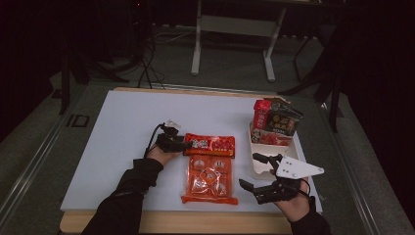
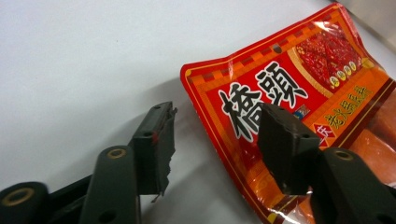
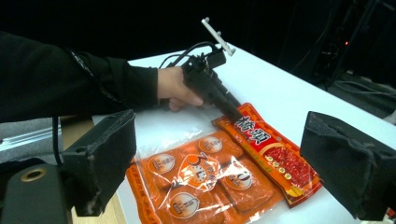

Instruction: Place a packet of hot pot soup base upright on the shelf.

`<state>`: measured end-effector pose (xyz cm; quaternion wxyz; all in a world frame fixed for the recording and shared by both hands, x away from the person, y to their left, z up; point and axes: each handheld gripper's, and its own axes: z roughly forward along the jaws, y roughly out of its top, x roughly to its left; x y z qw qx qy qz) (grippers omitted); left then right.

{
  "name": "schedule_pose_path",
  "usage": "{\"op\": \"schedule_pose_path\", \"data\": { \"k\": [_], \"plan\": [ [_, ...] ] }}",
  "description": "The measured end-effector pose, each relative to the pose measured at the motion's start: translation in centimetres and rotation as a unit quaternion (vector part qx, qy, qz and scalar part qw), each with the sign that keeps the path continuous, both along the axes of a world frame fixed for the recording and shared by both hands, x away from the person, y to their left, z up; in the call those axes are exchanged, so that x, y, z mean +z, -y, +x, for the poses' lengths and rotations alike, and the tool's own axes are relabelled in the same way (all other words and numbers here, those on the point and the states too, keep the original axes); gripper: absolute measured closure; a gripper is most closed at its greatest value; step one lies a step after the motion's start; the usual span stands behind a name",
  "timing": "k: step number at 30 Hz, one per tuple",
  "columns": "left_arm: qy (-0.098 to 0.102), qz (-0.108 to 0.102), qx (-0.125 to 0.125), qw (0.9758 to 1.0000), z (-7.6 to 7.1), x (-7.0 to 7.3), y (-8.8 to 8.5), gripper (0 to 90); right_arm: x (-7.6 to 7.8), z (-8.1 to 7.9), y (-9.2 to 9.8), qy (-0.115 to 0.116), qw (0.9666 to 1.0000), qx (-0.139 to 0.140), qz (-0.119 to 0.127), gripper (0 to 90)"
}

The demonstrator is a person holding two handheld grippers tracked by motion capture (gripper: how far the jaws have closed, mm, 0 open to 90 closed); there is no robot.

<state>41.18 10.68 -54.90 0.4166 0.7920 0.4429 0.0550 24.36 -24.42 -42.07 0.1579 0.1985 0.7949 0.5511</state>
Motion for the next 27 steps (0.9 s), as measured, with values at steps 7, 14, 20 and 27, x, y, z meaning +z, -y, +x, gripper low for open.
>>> {"op": "schedule_pose_path", "data": {
  "k": [7,14,20,27],
  "plan": [
    [-0.015,-0.005,-0.029,0.9994,0.1,0.1,1.1,56.5,-0.2,0.2,0.0,-0.012,0.9999,0.000,0.005,12.0],
    [-0.030,0.008,-0.047,0.9984,0.1,0.4,1.8,69.7,-0.2,0.3,0.2,-0.015,0.9998,0.005,0.010,10.7],
    [-0.009,0.037,-0.044,0.9983,-0.5,0.9,2.4,88.1,-0.3,0.4,0.1,-0.015,0.9999,0.002,0.008,10.6],
    [0.021,0.023,-0.044,0.9985,-1.5,2.1,2.0,89.0,-0.4,0.4,-0.1,-0.015,0.9999,0.000,0.001,10.6]
  ]
}}
